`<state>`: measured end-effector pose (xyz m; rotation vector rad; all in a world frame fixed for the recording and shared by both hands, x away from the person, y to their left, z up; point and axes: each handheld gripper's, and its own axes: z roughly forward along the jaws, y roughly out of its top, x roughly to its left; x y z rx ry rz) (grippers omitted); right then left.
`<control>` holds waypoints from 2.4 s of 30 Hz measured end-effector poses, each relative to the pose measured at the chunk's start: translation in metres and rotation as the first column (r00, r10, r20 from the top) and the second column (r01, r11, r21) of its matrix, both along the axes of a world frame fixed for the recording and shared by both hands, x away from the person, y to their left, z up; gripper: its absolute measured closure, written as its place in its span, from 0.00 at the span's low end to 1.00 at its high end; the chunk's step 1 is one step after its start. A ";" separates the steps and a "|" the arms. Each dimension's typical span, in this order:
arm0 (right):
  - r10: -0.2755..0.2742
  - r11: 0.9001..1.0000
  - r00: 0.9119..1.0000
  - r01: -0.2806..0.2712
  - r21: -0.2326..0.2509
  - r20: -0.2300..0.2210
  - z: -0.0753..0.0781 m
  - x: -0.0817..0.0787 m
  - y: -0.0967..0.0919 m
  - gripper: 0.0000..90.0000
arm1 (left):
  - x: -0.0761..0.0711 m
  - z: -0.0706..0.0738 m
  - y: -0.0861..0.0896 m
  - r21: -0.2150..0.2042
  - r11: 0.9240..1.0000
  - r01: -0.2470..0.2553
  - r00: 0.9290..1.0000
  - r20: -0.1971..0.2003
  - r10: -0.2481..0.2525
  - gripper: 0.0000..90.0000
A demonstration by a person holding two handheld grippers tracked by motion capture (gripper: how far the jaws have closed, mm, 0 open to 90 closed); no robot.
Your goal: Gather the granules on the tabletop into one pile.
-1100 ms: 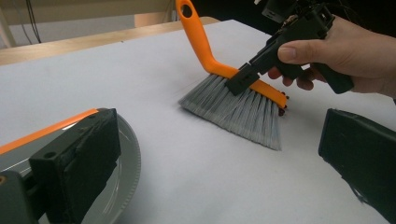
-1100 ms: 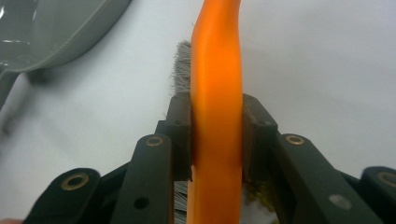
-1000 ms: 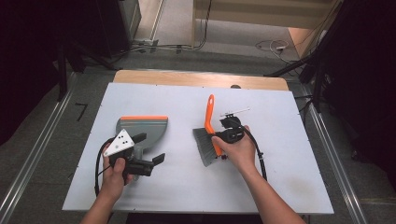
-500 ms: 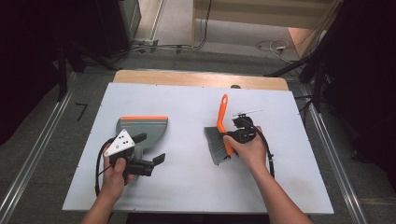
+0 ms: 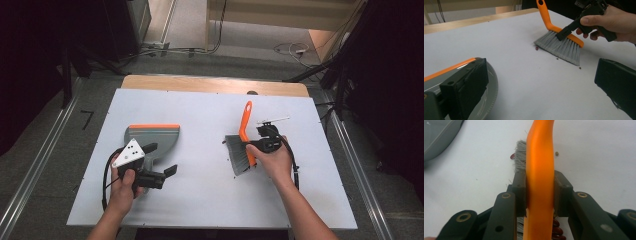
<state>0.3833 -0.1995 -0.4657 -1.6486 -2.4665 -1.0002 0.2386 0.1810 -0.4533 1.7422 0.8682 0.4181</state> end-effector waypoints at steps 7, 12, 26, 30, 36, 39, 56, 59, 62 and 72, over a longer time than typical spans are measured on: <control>-0.014 1.000 1.000 0.014 -0.002 0.001 0.000 0.000 -0.006 0.74 | 0.000 0.000 0.000 -0.001 1.000 0.000 1.000 0.000 0.000 0.00; -0.017 0.998 1.000 0.018 0.061 -0.007 0.003 0.000 -0.008 0.75 | 0.000 0.000 0.000 -0.002 1.000 -0.002 1.000 -0.001 0.002 0.00; 0.026 0.995 0.998 -0.031 0.091 0.057 0.032 -0.006 0.022 0.76 | 0.000 0.002 -0.001 -0.005 1.000 0.002 1.000 0.010 -0.002 0.00; 0.048 0.993 0.997 -0.054 0.103 0.060 0.036 -0.005 0.040 0.76 | 0.000 0.002 0.000 -0.004 1.000 0.001 1.000 0.009 -0.001 0.00; 0.063 0.993 0.998 -0.065 0.101 0.020 0.024 0.002 0.062 0.76 | 0.000 0.002 0.001 -0.006 1.000 -0.002 1.000 0.009 0.002 0.00; 0.061 0.994 0.998 -0.061 0.093 0.003 0.016 0.006 0.065 0.76 | 0.000 0.002 0.002 -0.008 1.000 -0.003 1.000 0.009 0.003 0.00; -0.042 0.998 0.998 0.044 0.039 -0.042 0.000 0.017 0.023 0.75 | 0.000 0.002 0.000 -0.006 1.000 -0.001 1.000 0.008 0.001 0.00; -0.057 0.997 0.997 0.059 0.042 -0.048 -0.001 0.017 0.016 0.75 | 0.000 0.002 0.000 -0.006 1.000 0.000 1.000 0.009 0.000 0.00; -0.068 0.997 0.997 0.069 0.027 -0.042 -0.001 0.018 0.009 0.75 | 0.000 0.002 0.000 -0.005 1.000 0.001 1.000 0.009 -0.001 0.00; -0.097 0.995 0.995 0.098 0.012 -0.035 0.001 0.020 -0.007 0.75 | -0.001 0.002 0.000 -0.005 1.000 -0.001 1.000 0.011 0.001 0.00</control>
